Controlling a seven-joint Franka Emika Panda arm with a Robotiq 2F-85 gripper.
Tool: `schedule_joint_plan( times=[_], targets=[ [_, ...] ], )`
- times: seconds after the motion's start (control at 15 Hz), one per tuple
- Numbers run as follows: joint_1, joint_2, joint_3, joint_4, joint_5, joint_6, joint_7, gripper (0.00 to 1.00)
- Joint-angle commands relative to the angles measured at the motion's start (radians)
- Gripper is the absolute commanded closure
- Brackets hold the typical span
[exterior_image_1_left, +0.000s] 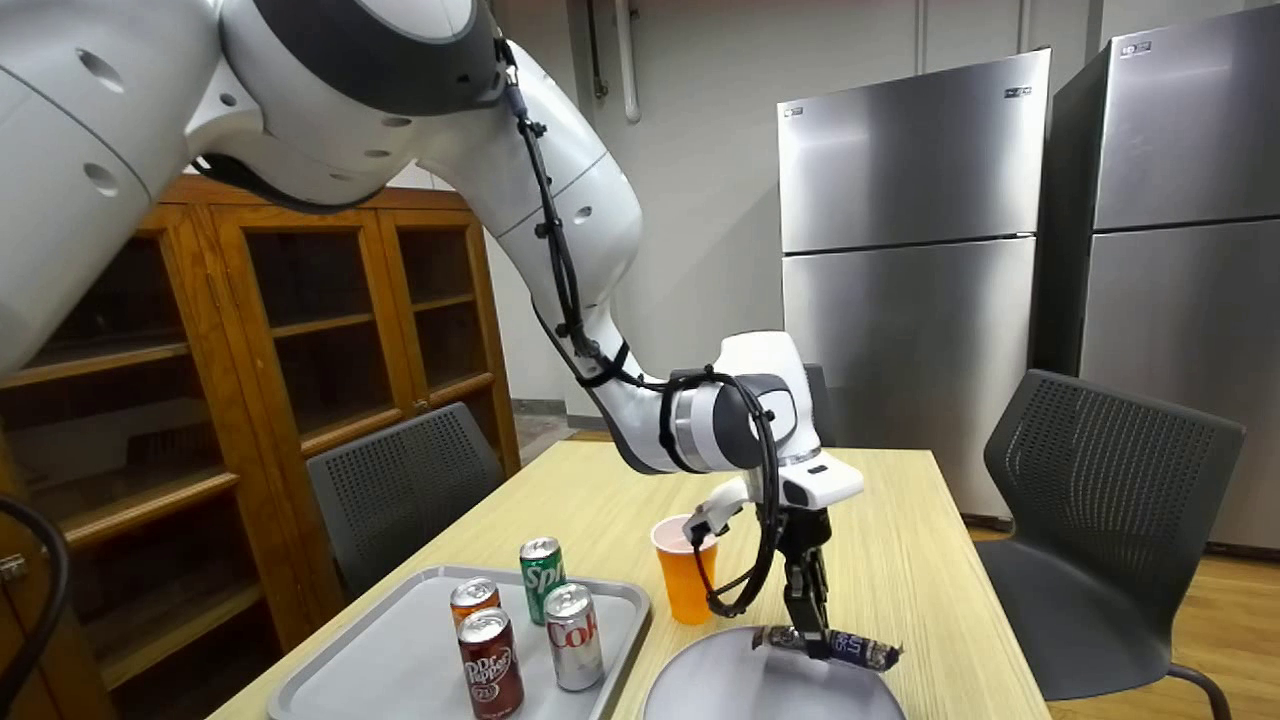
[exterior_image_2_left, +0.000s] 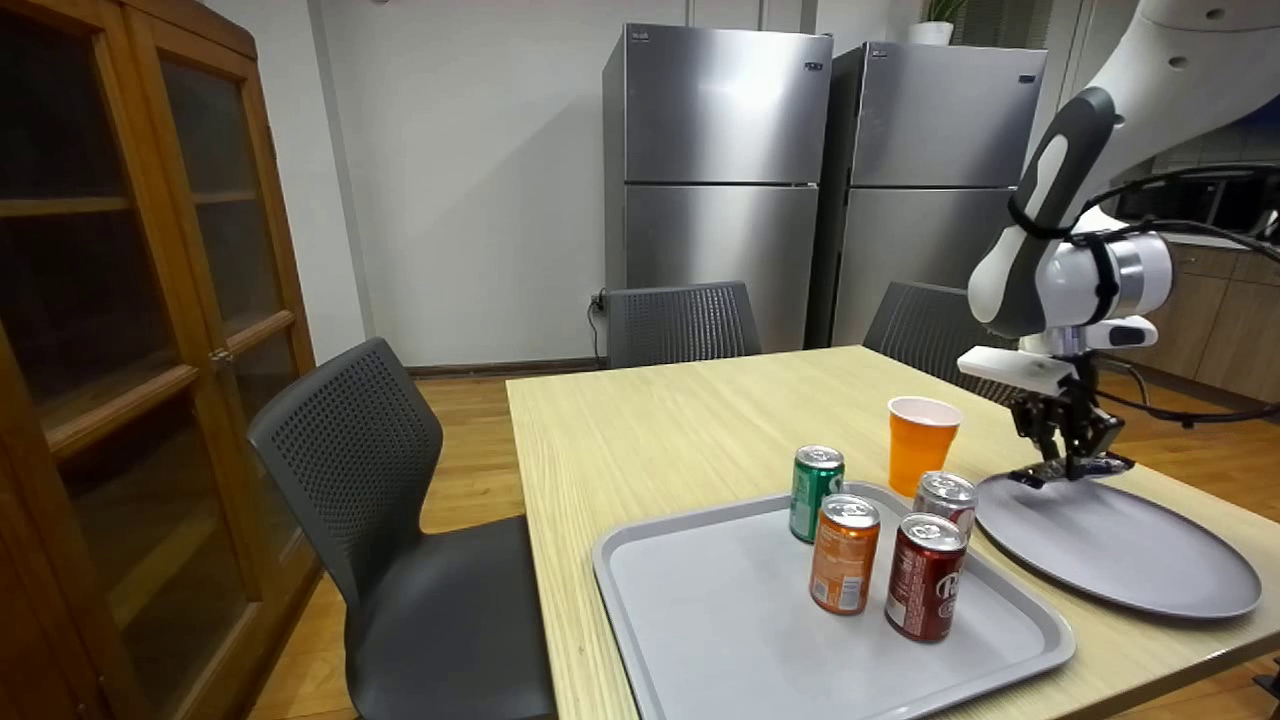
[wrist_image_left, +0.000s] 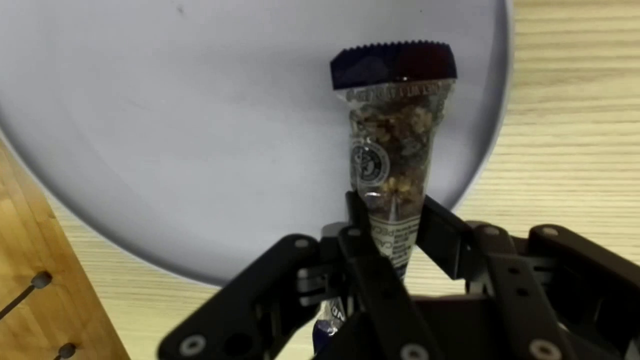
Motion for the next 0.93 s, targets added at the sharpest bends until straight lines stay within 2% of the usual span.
schedule_joint_plan(
  times=[0.0, 0.53, 0.87],
  targets=[
    [-0.003, -0.058, -0.002, -0.015, -0.008, 0.004, -0.079, 0.93],
    [-0.019, -0.016, 0.023, 0.107, 0.009, -0.014, -0.175, 0.93],
    [-0.021, 0.058, 0.043, 0.22, 0.02, -0.036, -0.196, 0.93]
  ],
)
